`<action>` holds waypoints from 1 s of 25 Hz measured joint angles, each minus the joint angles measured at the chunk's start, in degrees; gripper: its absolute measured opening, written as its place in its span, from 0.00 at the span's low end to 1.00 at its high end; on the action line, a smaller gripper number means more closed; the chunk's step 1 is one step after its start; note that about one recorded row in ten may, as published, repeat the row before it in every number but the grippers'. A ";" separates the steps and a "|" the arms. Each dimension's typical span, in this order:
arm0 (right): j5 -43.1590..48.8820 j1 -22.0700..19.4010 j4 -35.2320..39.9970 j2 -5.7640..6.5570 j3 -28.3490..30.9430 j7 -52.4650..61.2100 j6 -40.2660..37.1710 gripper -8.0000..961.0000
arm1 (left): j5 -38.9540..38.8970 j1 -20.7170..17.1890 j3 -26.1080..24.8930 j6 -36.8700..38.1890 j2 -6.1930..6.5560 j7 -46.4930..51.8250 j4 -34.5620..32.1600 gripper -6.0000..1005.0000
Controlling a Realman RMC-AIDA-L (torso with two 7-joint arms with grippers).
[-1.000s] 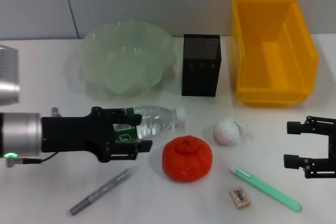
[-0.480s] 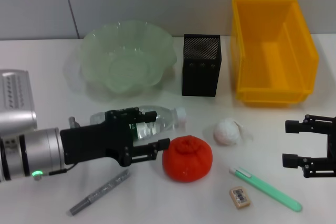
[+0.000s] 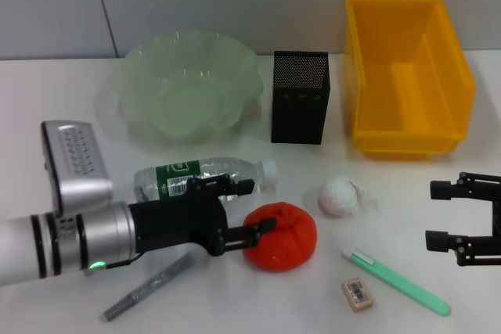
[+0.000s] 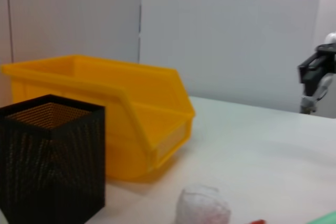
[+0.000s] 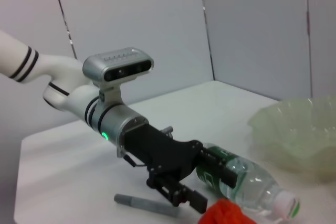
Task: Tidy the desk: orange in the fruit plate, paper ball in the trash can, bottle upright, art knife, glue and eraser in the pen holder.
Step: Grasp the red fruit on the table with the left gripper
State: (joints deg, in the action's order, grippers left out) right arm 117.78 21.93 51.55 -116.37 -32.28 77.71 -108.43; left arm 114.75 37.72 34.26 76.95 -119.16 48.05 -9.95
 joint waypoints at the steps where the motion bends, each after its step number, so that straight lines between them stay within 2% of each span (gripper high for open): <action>1: 0.48 -0.27 0.21 0.05 0.06 0.01 0.22 0.82 | -0.01 0.92 -0.23 -1.57 -0.01 0.17 0.84 0.70; 4: 1.14 -0.42 0.27 0.06 0.08 0.03 0.36 0.82 | -0.01 0.92 -0.23 -1.57 -0.01 0.17 0.84 0.70; 6: 1.85 -0.53 0.32 0.05 0.32 0.12 0.43 0.82 | 0.09 3.92 -0.02 -5.32 -0.02 0.21 3.55 0.70; 18: 2.06 -0.26 0.33 0.13 0.66 1.88 1.28 0.82 | 0.64 5.30 0.16 -5.50 -0.02 -2.89 7.08 0.70; 25: 2.11 -0.03 0.40 0.04 0.48 2.34 1.36 0.82 | 0.88 5.61 -0.19 -8.34 -0.02 -5.95 8.73 0.69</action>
State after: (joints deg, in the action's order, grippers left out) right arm 119.89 21.90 51.95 -116.32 -31.80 80.05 -107.07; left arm 115.63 43.33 34.06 68.61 -119.18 42.10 -1.22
